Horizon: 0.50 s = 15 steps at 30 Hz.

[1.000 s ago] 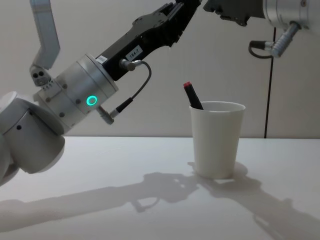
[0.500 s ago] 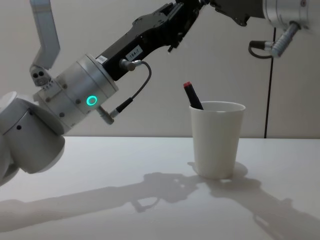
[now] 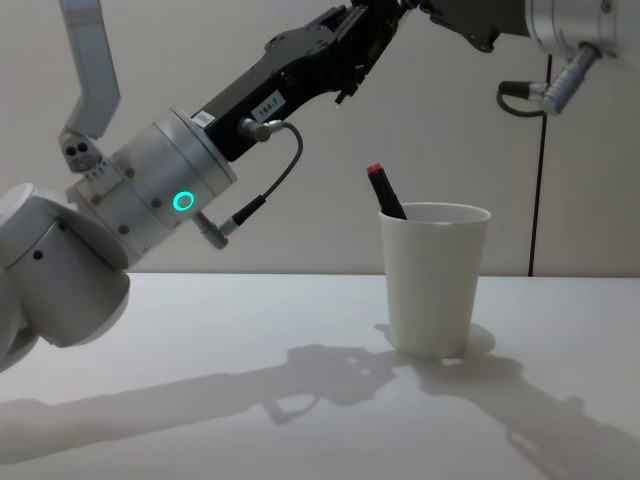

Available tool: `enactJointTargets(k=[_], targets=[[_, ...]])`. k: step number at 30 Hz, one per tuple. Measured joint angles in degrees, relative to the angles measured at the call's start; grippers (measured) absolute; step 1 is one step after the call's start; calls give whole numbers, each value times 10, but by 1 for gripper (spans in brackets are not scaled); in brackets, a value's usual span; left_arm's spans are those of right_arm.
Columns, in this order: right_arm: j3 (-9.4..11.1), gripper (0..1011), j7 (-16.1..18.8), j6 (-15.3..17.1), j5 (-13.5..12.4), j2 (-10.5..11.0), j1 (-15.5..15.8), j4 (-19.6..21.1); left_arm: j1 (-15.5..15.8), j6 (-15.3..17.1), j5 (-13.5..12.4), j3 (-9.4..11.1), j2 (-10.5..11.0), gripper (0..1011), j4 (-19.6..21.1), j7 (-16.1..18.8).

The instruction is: Place the pen into the pen holder.

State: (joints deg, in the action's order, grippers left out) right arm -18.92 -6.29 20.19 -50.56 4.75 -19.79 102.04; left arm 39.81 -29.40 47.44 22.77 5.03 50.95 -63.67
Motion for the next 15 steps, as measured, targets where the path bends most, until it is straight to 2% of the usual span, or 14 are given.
enactJointTargets(k=[13,15], targets=[[0,135,0,0,0,0,0,0,0,0,0,0,0,118,0,0],[0,135,0,0,0,0,0,0,0,0,0,0,0,161,0,0]])
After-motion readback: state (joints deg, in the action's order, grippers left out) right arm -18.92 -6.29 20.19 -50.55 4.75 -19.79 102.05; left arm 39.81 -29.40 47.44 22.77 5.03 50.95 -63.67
